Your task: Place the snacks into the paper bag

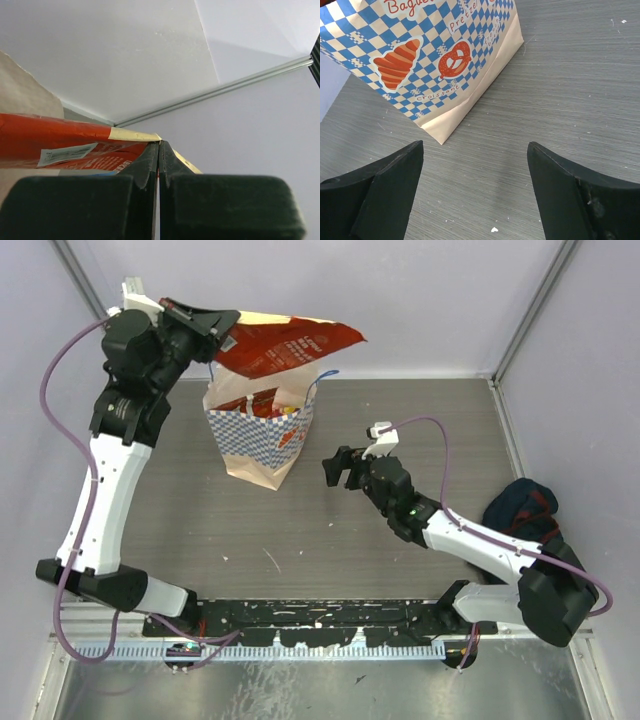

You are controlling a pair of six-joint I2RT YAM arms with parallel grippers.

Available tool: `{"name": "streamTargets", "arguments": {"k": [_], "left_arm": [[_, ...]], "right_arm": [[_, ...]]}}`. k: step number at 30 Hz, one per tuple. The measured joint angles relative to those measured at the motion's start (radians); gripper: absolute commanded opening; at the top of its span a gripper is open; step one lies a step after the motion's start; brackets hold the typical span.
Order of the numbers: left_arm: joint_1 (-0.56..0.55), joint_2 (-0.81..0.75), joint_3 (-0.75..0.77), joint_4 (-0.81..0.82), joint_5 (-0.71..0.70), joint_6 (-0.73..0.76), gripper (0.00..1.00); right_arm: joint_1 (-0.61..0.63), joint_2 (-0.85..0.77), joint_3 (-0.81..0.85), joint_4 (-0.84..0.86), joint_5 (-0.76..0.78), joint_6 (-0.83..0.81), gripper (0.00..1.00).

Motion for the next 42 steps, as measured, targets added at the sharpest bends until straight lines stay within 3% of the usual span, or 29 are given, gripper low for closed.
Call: {"name": "streamTargets", "arguments": {"k": [1, 2, 3, 10, 24, 25, 27, 31, 32, 40, 42], "left_arm": [[-0.008, 0.019, 0.018, 0.002, -0.004, 0.006, 0.0], [-0.014, 0.035, 0.032, 0.002, -0.007, 0.012, 0.0], [-0.019, 0.052, 0.04, 0.005, -0.008, 0.019, 0.0], [-0.041, 0.111, 0.016, 0.014, -0.021, 0.05, 0.0], [-0.042, 0.026, -0.319, 0.078, -0.231, 0.098, 0.0], [-0.042, 0.026, -0.326, 0.079, -0.244, 0.098, 0.03], [-0.042, 0.026, -0.329, 0.08, -0.262, 0.1, 0.23], [-0.042, 0.026, -0.331, 0.09, -0.282, 0.106, 0.87], [-0.042, 0.026, -0.335, 0.096, -0.283, 0.103, 0.93], [-0.045, 0.026, -0.343, 0.113, -0.285, 0.086, 0.95], [-0.046, 0.025, -0.343, 0.113, -0.284, 0.087, 0.9]], "right_arm": [[-0.001, 0.0, 0.0, 0.0, 0.0, 0.0, 0.89], [-0.001, 0.0, 0.0, 0.0, 0.0, 0.0, 0.98], [-0.001, 0.0, 0.0, 0.0, 0.0, 0.0, 1.0], [-0.011, 0.002, 0.0, 0.0, 0.0, 0.0, 1.0], [-0.021, 0.002, 0.0, -0.004, 0.0, 0.0, 1.0], [-0.021, 0.002, 0.0, -0.004, 0.0, 0.0, 1.0], [-0.021, 0.002, 0.0, -0.004, 0.0, 0.0, 1.0], [-0.021, 0.002, 0.0, -0.004, 0.0, 0.0, 1.0], [-0.021, 0.002, 0.0, -0.004, 0.0, 0.0, 1.0], [-0.021, 0.002, 0.0, -0.004, 0.0, 0.001, 1.0], [-0.021, 0.002, 0.0, -0.004, 0.0, 0.001, 1.0]]}}
